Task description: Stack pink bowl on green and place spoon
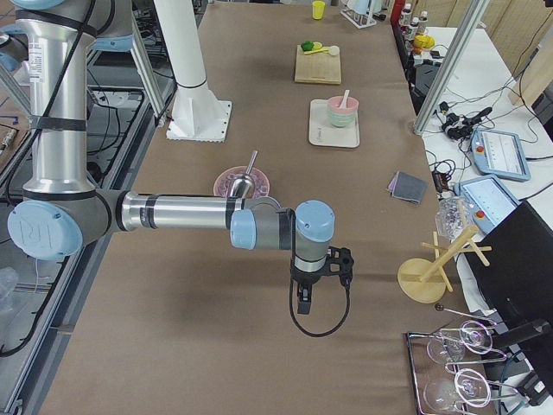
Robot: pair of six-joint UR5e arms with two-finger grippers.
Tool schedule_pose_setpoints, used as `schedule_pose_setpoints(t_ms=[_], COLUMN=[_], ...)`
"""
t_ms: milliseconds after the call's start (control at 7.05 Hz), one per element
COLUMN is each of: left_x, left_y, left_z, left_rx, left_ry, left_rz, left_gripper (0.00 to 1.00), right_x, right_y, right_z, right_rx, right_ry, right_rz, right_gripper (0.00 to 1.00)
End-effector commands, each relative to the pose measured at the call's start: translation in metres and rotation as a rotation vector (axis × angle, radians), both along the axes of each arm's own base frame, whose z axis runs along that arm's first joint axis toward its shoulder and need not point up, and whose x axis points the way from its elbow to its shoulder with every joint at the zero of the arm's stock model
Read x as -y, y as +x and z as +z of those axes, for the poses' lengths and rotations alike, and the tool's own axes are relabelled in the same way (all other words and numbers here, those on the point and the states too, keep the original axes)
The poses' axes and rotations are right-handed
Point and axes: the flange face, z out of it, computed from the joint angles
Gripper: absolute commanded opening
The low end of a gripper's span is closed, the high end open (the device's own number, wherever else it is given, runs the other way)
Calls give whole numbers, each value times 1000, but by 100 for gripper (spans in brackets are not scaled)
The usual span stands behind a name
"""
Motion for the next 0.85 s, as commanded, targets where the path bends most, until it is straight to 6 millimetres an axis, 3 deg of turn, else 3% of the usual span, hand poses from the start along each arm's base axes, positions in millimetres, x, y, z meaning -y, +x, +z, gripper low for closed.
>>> schedule_pose_setpoints(t_ms=[0,142,284,709], left_x=[-30,-32,-32,-40], left_y=[-18,-22,-23,-22], left_z=[35,36,24,9], left_rx=[-51,12,45,41], left_ry=[-69,-61,-40,0], left_rz=[-49,-44,-43,-39], left_gripper=[98,98,98,98], right_x=[-10,-11,-11,-12], right_y=[4,3,3,3], right_z=[5,7,7,8], right_rx=[1,1,1,3], right_ry=[-23,-27,-26,-26], right_rz=[-14,-16,-16,-20], right_gripper=[100,100,100,100])
